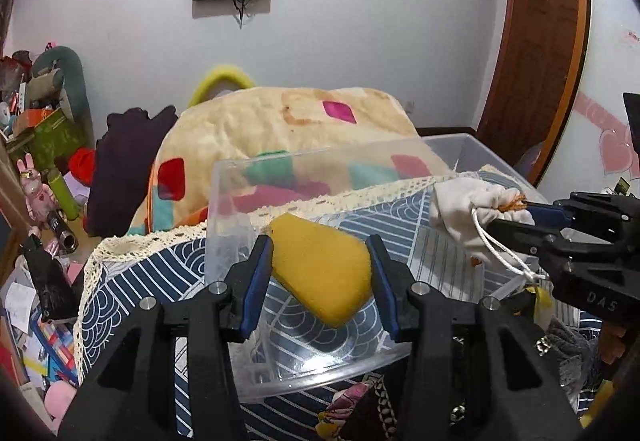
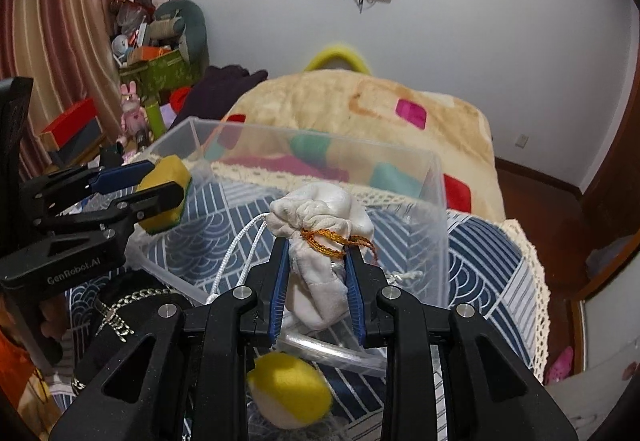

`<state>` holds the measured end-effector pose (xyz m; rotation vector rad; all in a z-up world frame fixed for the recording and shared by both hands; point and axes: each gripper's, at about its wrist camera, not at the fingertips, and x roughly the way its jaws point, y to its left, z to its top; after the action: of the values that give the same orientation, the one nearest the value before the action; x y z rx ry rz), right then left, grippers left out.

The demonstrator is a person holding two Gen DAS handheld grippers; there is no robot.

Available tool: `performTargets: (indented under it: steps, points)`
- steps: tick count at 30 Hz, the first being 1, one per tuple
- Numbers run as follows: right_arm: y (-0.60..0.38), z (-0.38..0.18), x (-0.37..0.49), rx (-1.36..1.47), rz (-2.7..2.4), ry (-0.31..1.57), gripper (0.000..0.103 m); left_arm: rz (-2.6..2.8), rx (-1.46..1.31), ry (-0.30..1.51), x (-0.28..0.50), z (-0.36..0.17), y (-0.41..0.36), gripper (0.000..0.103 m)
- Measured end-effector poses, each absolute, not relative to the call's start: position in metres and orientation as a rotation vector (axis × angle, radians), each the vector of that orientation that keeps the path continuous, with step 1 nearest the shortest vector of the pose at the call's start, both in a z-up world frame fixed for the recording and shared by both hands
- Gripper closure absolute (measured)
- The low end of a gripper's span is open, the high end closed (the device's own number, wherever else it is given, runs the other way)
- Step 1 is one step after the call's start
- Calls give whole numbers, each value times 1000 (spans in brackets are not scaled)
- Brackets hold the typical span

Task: Organize soft objects
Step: 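Lift the pouch into the clear box with the right tool while the left tool drops the sponge in, then grasp the black chain knit item with the left tool while the right tool reaches the felt ball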

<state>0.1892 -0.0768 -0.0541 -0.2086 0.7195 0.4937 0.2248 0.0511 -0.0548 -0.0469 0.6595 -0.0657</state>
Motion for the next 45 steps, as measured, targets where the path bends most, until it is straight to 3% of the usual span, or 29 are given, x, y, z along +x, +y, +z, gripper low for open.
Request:
performTargets:
  steps: [6,12,15,17,18,19,21,28,45]
  points:
    - [-81,-54,189,-195,509,744,74,-81,-51,686,226,-56,48,46]
    - [-87,-49,184,-184,526,731,60,-83,-43,691,223,-55,43,46]
    - [-90,-43,178,-180,528,712,59,-88,-52,692,219,-53,43,45]
    - [-93,-38,173,-175,526,696,58,-89,-47,686,214,-50,42,37]
    - [-94,-36,171,-176,525,690,52,-85,-40,680,210,-48,42,30]
    - [-95,-33,169,-176,521,679,43,-80,-35,671,206,-45,41,28]
    - [-99,-28,162,-170,516,644,38,-79,-25,648,195,-40,39,27]
    - [-106,-22,142,-159,526,601,38,-86,-45,603,162,-25,38,11]
    - [-125,-52,117,-174,509,646,38,-157,-47,665,136,-50,1,11]
